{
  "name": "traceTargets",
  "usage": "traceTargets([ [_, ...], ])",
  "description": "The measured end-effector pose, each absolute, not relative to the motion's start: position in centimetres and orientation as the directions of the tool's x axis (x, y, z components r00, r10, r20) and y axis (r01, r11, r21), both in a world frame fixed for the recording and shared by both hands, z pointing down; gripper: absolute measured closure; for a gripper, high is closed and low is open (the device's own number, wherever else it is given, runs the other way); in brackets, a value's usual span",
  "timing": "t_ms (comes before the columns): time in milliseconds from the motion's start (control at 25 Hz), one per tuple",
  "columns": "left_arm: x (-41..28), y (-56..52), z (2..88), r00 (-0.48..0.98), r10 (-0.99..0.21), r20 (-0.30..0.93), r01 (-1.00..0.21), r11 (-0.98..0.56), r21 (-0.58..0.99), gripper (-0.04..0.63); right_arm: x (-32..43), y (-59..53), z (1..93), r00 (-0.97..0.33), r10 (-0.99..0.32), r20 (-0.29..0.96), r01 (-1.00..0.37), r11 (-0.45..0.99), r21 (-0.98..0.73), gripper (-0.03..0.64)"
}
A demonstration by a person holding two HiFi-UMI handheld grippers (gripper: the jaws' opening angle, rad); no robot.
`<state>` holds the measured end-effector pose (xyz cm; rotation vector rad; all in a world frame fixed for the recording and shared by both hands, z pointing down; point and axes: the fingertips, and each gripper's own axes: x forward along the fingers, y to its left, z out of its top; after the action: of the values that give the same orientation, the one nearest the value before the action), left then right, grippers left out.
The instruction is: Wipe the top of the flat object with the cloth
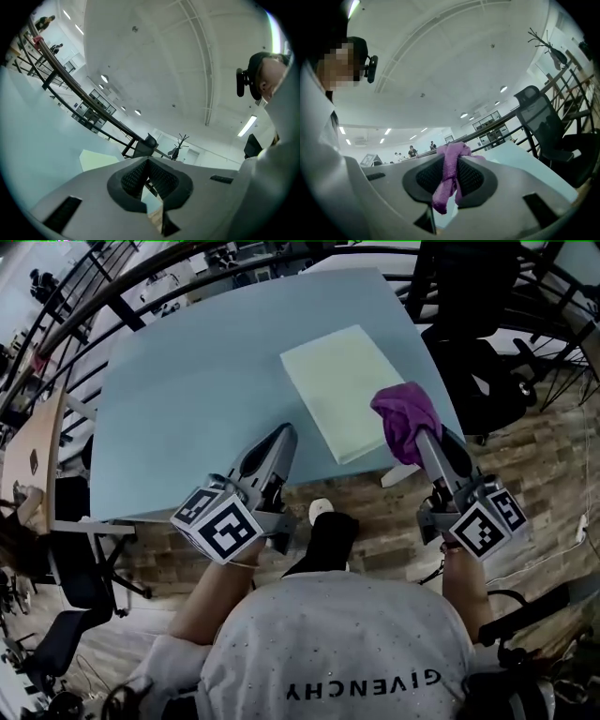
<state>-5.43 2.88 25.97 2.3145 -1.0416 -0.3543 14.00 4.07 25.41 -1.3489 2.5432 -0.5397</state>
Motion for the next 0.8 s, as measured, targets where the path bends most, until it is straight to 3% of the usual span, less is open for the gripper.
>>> traceTargets([
  [440,-6.4,-11.2,26.3,0.614,-0.789,0.019,-0.647,-0.489,0.585,0.603,9.9,-10.7,25.8,-0.655,-0.754,0.045,-0.712,0.597,-0.369,0.543],
  [800,-9.3,-19.4,31.1,0.495,-0.846,0.198,-0.777,-0.328,0.537,0.588,5.0,-19.8,26.8,-0.738,-0.673,0.043,-0.639,0.677,-0.365,0.545],
])
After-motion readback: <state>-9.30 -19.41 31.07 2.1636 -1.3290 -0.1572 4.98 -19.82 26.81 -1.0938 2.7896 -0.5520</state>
